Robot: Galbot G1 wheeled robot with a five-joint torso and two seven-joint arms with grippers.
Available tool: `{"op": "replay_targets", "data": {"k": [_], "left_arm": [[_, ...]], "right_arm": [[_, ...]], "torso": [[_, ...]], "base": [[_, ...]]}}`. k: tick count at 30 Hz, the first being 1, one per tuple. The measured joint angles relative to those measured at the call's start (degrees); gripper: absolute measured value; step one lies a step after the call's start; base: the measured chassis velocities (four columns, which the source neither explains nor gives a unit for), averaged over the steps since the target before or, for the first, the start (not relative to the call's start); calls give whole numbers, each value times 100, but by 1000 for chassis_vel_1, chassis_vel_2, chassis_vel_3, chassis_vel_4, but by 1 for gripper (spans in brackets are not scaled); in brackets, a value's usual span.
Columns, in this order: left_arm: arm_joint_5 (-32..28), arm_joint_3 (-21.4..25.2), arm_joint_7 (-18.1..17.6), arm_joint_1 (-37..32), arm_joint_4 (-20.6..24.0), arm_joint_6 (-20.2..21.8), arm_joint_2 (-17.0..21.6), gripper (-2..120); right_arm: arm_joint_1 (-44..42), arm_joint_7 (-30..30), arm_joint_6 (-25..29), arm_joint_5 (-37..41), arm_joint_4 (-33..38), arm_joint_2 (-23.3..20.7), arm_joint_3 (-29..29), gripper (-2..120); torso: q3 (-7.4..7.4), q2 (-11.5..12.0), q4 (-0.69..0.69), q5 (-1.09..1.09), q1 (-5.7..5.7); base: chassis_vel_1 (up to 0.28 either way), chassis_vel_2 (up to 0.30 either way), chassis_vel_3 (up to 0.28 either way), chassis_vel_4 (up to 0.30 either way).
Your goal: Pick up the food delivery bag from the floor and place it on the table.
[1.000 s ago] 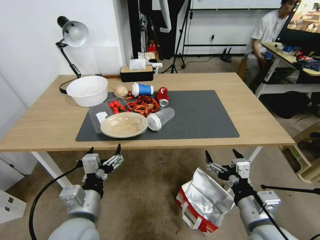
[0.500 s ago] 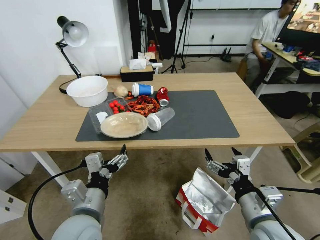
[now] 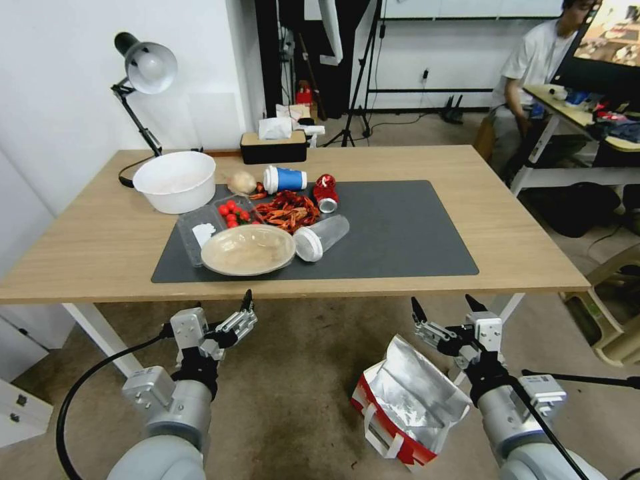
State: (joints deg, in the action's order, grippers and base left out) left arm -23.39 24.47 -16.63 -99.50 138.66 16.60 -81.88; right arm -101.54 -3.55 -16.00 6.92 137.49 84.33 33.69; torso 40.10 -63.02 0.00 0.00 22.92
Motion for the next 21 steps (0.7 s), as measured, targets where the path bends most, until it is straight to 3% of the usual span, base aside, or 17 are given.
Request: {"op": "replay_targets", "data": {"k": [9, 21], "left_arm": [[58, 67, 241, -71, 22, -156, 11, 100], [-95, 23, 22, -109, 115, -261, 35, 100]], "right_arm": [[-52, -3, 53, -99, 2, 37, -37, 100], [-108, -14, 94, -132, 47, 40, -33, 100]], "torso": [[0, 0, 0, 0, 0], [-61, 114, 0, 0, -53]], "base": [[0, 0, 0, 0], [0, 0, 0, 0]]}}
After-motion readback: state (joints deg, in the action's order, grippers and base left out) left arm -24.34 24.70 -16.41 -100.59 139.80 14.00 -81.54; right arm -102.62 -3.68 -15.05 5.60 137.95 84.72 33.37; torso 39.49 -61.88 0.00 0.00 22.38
